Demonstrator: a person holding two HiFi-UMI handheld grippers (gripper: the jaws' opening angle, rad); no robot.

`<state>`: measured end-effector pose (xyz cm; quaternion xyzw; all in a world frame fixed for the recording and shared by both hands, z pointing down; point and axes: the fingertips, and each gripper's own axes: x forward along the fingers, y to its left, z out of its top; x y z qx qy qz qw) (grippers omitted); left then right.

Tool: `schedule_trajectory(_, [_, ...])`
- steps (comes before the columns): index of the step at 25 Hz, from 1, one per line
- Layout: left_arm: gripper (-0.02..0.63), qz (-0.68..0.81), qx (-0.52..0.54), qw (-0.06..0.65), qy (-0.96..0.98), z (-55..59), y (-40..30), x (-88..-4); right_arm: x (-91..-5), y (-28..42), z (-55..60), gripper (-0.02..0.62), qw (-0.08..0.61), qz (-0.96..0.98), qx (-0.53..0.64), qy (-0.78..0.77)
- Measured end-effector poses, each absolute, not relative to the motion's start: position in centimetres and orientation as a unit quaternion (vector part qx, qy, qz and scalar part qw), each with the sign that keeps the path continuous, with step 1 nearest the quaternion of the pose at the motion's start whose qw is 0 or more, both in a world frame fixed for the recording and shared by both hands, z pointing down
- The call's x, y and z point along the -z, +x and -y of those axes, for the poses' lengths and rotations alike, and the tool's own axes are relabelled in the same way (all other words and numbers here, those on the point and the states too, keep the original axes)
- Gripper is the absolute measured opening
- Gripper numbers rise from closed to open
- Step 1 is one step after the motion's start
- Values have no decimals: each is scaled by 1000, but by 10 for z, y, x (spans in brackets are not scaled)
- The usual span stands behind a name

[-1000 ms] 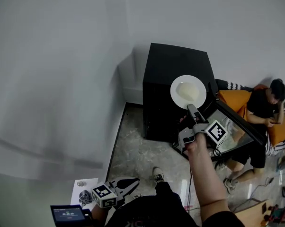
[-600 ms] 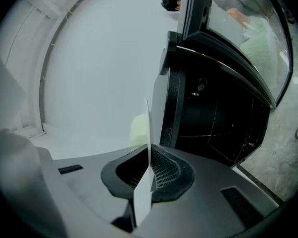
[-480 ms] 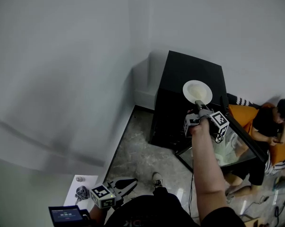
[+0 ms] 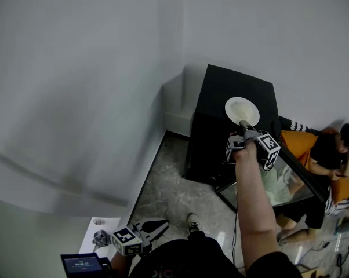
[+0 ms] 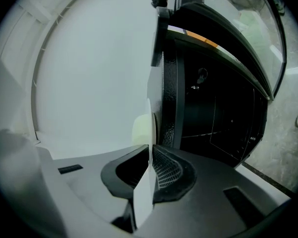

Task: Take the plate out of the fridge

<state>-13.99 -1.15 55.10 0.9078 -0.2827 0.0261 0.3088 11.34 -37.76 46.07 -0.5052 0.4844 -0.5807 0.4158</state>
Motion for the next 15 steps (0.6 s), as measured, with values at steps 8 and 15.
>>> schedule_trajectory(8, [5, 273, -24, 301, 913, 12, -136, -549, -457, 118, 383, 47, 357, -483, 587, -543])
schedule_trajectory(15, [5, 262, -27, 293, 919, 10, -134, -548, -454, 118, 386, 183, 231, -498, 568, -614])
